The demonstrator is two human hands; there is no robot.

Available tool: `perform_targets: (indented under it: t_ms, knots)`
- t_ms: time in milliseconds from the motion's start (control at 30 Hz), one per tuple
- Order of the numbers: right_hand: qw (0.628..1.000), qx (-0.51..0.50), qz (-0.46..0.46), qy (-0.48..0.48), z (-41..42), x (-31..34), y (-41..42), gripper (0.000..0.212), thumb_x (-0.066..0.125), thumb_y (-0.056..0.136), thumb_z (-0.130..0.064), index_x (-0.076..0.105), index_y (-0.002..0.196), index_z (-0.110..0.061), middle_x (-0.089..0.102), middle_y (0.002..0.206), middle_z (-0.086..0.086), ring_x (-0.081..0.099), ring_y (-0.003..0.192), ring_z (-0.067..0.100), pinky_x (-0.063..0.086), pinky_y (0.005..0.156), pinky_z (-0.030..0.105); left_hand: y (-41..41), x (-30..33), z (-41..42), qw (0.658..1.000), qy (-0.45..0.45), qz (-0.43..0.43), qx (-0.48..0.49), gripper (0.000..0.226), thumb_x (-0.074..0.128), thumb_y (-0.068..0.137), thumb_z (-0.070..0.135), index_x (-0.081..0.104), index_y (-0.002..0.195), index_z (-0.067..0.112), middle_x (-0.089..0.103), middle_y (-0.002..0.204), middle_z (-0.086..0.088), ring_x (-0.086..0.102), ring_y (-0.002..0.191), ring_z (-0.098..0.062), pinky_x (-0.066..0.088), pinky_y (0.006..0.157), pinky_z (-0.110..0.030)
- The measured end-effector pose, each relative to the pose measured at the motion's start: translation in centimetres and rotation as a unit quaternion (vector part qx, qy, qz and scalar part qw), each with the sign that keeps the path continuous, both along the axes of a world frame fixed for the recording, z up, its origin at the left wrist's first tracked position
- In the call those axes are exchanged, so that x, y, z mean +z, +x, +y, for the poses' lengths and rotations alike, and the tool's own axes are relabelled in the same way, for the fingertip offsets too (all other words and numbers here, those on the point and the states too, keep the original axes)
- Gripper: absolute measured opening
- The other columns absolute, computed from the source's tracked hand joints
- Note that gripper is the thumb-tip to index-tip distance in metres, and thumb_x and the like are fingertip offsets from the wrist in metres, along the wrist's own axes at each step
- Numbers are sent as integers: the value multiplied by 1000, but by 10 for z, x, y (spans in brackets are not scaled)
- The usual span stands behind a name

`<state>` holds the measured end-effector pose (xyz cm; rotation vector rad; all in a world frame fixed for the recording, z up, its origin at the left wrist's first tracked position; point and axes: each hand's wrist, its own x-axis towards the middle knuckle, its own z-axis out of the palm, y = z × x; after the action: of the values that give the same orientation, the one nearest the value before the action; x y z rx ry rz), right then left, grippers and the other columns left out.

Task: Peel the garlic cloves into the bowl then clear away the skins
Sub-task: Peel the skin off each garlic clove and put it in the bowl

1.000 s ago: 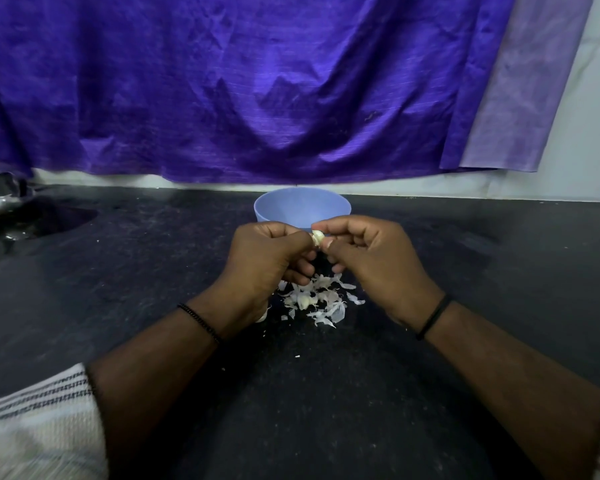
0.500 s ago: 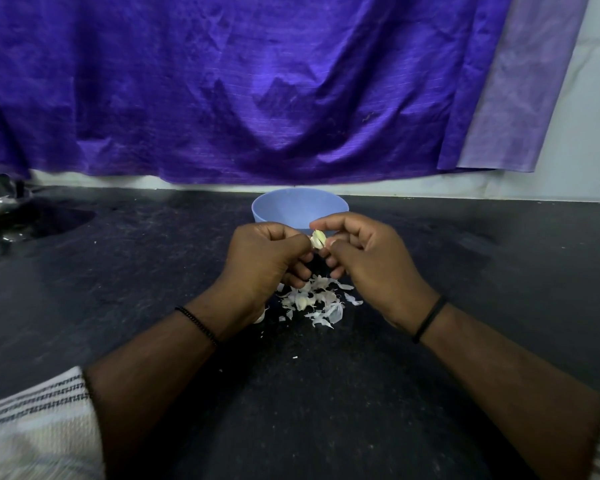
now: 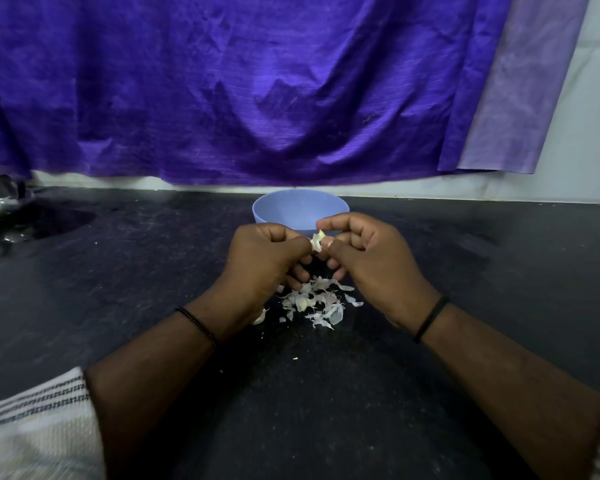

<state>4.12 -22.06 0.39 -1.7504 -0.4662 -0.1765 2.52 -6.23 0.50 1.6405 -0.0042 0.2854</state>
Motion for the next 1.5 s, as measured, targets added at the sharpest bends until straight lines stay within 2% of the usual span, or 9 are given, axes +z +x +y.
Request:
perform_targets:
  t_ms: [167,333,567,733,800,933,1167,1367,1500]
  knots:
    - [1000,-16,3,2,1,-1,3,19,56,99,-8,67,109,-19,72,76,3,61,64,8,53,59,27,1,3,4,1000,14,-3,12,11,67,85,0,68,75,-6,64,62,-14,58,47,-21,49,45,-28]
    - [997,-74,-31,18,-3,0,7,14,70,90,-11,69,102,-20,73,73,-4,65,67,6,57,67,33,1,3,9,998,57,8,35,15,71,85,5,68,71,0,66,60,-10,59,47,-21,50,48,-31]
    - [986,-140,-91,8,3,12,30,13,78,82,-12,71,84,-23,73,78,-5,68,73,4,52,69,16,1,-1,7,986,159,52,22,17,69,84,8,69,67,5,69,63,-14,65,49,-21,56,51,-33]
    - [978,-145,-140,-45,9,20,49,11,74,85,-11,75,89,-22,74,86,-9,69,83,7,57,84,30,-5,0,1,974,225,29,23,20,63,88,10,70,69,7,65,51,3,63,44,-11,43,43,-18]
    - [976,-140,-154,-67,13,23,54,14,71,87,-11,77,96,-20,74,90,-10,67,83,1,54,87,25,-6,1,0,965,261,5,33,23,60,89,12,69,69,6,67,56,0,65,48,-14,49,47,-24]
    - [968,-139,-181,-102,18,29,54,22,65,91,-11,77,106,-21,73,95,-13,55,65,-9,42,71,5,-4,1,2,954,288,-41,70,31,56,89,22,65,66,4,66,61,-8,65,56,-24,56,59,-47]
    - [980,-132,-139,-47,-4,24,32,13,68,89,-9,75,93,-20,72,82,-7,58,67,-5,45,68,10,-4,0,6,942,323,-52,77,18,69,85,25,70,68,19,68,64,7,65,64,-10,58,68,-38]
    - [969,-75,-89,-219,-23,6,0,8,76,85,-26,76,78,-22,70,66,-9,58,56,-3,42,56,8,-4,0,7,919,387,-42,64,30,72,85,41,69,64,19,66,64,8,62,67,-5,51,63,-27]
    - [948,-50,-51,-310,-26,4,-1,7,79,81,-22,75,76,-24,71,66,-8,64,61,2,49,58,14,-4,3,6,904,424,-33,52,18,68,89,27,69,72,21,68,79,8,63,77,-11,49,68,-28]
